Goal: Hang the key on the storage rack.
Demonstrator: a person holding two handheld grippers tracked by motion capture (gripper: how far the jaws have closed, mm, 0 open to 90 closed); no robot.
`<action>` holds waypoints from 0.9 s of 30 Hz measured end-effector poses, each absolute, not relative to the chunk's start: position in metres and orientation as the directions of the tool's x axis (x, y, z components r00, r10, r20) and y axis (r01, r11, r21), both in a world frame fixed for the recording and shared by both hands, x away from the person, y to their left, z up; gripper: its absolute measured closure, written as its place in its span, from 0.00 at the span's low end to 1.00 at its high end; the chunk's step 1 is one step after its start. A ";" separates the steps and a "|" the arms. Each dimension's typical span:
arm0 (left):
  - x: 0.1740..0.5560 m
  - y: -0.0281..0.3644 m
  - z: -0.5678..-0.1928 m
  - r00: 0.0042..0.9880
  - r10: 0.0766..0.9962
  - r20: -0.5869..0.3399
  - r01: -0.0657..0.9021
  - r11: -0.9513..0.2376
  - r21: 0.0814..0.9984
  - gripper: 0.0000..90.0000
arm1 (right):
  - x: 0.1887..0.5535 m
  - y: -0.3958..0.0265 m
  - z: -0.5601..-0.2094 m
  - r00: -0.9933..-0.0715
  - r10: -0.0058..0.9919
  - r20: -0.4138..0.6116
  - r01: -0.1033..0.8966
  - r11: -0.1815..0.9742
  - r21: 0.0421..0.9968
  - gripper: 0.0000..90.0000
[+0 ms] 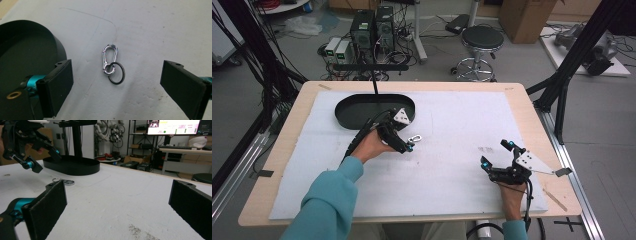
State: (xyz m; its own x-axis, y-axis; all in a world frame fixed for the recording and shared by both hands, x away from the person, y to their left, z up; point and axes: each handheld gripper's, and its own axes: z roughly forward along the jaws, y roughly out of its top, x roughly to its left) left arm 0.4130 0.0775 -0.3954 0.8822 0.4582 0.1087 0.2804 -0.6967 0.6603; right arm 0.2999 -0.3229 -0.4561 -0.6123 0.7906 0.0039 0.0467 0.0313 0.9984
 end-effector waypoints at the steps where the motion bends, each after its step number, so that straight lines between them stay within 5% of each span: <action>1: 0.414 0.076 -0.398 0.882 0.459 0.108 0.285 -0.702 0.653 0.13 | 0.300 -0.323 -0.456 -0.612 0.791 0.005 0.047 0.030 0.998 0.01; 15: 0.420 0.066 -0.418 0.885 0.456 0.094 0.318 -0.740 0.593 0.21 | 0.300 -0.323 -0.456 -0.611 0.792 0.005 0.044 0.028 0.999 0.01; 27: 0.417 0.061 -0.421 0.888 0.427 0.171 0.270 -0.785 0.557 0.53 | 0.300 -0.324 -0.456 -0.613 0.790 0.010 0.049 0.025 0.998 0.01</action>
State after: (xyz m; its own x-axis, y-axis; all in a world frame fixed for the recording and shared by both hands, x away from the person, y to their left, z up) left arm 0.4165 0.0614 -0.4214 0.8880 0.4268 0.1713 0.2699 -0.7852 0.5573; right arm 0.3002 -0.3235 -0.4561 -0.6126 0.7903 0.0103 0.0490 0.0249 0.9985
